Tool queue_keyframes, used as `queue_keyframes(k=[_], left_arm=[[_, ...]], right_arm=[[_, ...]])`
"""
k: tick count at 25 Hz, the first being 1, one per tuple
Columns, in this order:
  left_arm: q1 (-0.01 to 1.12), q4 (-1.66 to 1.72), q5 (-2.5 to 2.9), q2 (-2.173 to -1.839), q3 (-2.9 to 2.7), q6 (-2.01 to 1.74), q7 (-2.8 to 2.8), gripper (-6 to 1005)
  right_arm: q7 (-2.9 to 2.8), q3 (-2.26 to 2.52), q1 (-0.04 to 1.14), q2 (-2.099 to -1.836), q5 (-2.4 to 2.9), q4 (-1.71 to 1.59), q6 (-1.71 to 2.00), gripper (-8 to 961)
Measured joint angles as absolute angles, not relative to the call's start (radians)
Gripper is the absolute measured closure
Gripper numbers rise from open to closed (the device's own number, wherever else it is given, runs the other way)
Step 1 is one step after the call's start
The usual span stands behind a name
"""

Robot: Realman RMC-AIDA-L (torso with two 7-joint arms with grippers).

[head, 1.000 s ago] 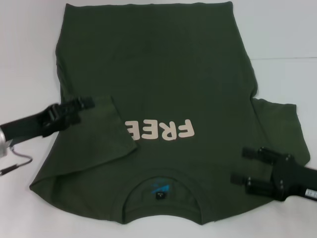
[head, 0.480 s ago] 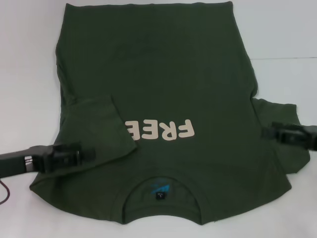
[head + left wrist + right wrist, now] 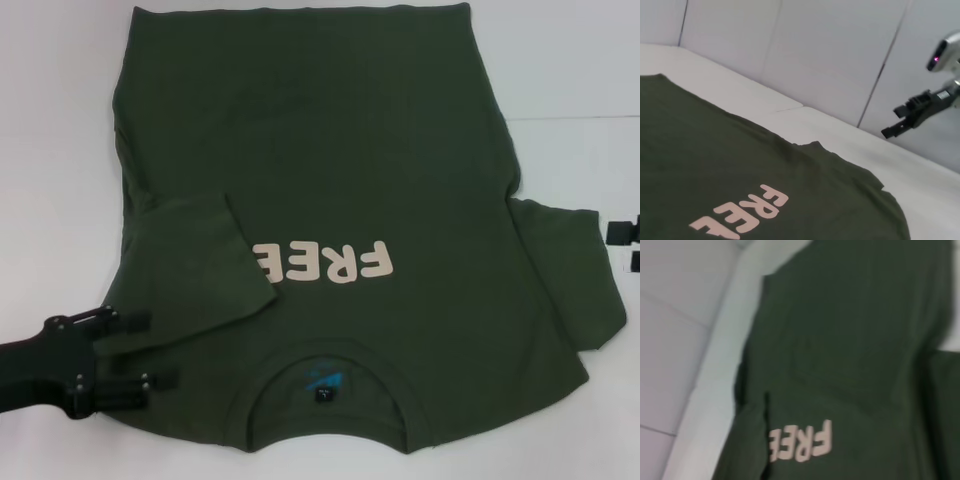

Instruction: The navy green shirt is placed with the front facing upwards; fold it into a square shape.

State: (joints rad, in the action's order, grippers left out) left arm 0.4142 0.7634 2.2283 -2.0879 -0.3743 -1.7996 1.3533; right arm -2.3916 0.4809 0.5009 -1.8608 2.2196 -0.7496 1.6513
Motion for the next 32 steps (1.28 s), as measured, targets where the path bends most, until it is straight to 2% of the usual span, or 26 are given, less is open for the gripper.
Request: queue_keyframes(k=[3, 6, 21, 32], left_arm=[[0.405, 0.773, 2.229, -2.088, -0.379, -1.815, 1.303, 82], [0.398, 0.783, 2.229, -2.089, -0.379, -1.825, 1.256, 82], [0.396, 0.831, 2.253, -2.095, -0.396, -1.865, 1.191, 82], [0.394, 0.827, 2.253, -2.099, -0.396, -1.865, 1.177, 82]], right_arm=[[-2.52, 0.474, 0.528, -1.837, 2.299, -0.745, 1.649, 26], [-2.604, 0.457, 0.548, -1.827, 2.354, -0.744, 1.646, 26], [-2.829, 0.465, 0.599, -1.828, 2.551, -0.74, 1.622, 29], [-2.829, 0.468, 0.613, -1.844, 2.606, -0.71, 1.571, 30]])
